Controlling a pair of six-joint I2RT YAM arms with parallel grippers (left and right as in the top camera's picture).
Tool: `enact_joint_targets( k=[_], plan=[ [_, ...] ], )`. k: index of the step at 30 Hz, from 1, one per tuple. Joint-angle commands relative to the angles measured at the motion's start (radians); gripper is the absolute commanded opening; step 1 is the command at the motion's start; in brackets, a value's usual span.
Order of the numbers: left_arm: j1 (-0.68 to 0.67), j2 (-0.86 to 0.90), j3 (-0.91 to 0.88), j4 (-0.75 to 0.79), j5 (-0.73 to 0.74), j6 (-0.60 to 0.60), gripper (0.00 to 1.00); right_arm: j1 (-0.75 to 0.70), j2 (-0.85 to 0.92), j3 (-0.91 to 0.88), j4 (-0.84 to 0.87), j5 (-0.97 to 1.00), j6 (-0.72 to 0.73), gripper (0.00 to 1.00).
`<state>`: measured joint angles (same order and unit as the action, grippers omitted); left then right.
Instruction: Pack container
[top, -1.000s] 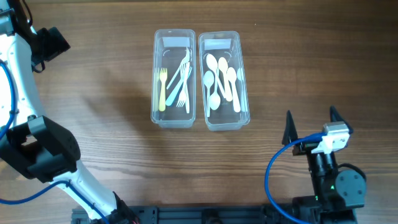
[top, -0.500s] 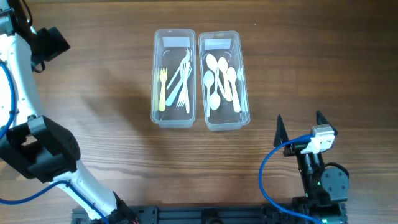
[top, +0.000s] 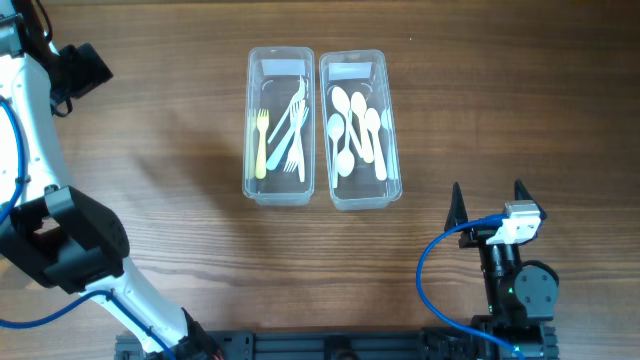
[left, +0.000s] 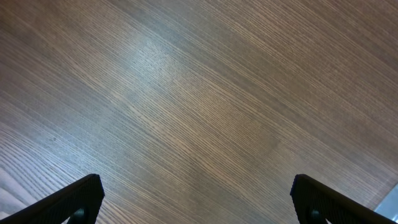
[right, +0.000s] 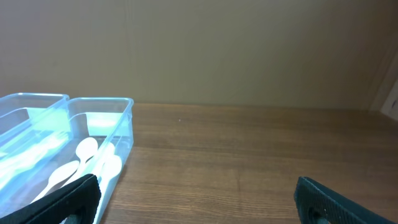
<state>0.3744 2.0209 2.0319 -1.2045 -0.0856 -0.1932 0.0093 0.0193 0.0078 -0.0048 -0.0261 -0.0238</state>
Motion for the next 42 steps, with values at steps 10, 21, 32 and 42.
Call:
enact_joint_targets(
  k=[10, 21, 32, 42],
  plan=[
    [0.005, -0.029, -0.003, 0.003, -0.010, 0.002, 1.00, -0.003, -0.008, -0.003, 0.008, -0.019, -0.003, 1.00],
    [0.005, -0.029, -0.003, 0.003, -0.010, 0.002, 1.00, -0.003, -0.008, -0.003, 0.008, -0.019, -0.002, 1.00],
    [0.003, -0.155, -0.003, 0.004, -0.010, 0.002, 1.00, -0.003, -0.008, -0.003, 0.008, -0.019, -0.002, 1.00],
    [0.002, -0.707, -0.003, 0.003, 0.033, 0.002, 1.00, -0.003, -0.008, -0.003, 0.008, -0.019, -0.002, 1.00]
  ],
)
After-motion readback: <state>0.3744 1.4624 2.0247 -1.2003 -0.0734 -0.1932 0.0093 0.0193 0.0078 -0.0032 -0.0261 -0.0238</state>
